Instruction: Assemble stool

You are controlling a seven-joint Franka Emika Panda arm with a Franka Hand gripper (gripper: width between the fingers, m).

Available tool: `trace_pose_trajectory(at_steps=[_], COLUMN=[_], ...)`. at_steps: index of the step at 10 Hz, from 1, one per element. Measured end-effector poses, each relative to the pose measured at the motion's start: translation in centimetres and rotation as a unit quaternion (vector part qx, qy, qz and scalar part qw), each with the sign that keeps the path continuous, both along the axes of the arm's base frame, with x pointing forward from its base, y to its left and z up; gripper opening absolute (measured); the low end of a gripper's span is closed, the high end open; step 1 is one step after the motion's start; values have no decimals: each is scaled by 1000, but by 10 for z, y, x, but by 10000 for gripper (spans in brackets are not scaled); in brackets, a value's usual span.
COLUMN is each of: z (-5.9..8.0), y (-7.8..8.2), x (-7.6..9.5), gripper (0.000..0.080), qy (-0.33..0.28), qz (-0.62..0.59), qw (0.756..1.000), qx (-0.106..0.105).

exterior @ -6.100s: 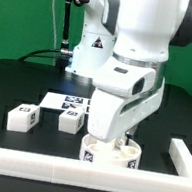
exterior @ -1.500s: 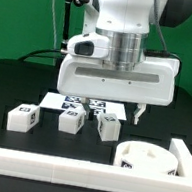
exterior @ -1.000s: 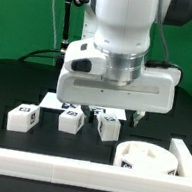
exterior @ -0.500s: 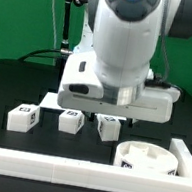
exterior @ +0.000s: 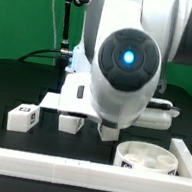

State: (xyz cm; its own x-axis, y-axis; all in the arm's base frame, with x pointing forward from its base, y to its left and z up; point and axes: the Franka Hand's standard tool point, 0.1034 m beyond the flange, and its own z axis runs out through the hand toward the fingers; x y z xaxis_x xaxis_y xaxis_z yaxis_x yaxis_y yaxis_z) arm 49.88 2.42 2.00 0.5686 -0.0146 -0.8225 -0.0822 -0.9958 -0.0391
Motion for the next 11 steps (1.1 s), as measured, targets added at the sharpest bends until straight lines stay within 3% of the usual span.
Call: trace_pose_trajectory(at_steps=[3,4,6,7,8,11], z=[-3,-6,-9,-9,-9,-9], y=[0,0,0,0,1,1], x=[2,6,13,13,13,13], gripper=[649,649,383,383,321,321], qy=[-8,-22,-42,-42,-42,-42], qz=[7,21,41,45,46,45], qw=[1000,999,997,996,996,996], qx=[10,28,55,59,60,60])
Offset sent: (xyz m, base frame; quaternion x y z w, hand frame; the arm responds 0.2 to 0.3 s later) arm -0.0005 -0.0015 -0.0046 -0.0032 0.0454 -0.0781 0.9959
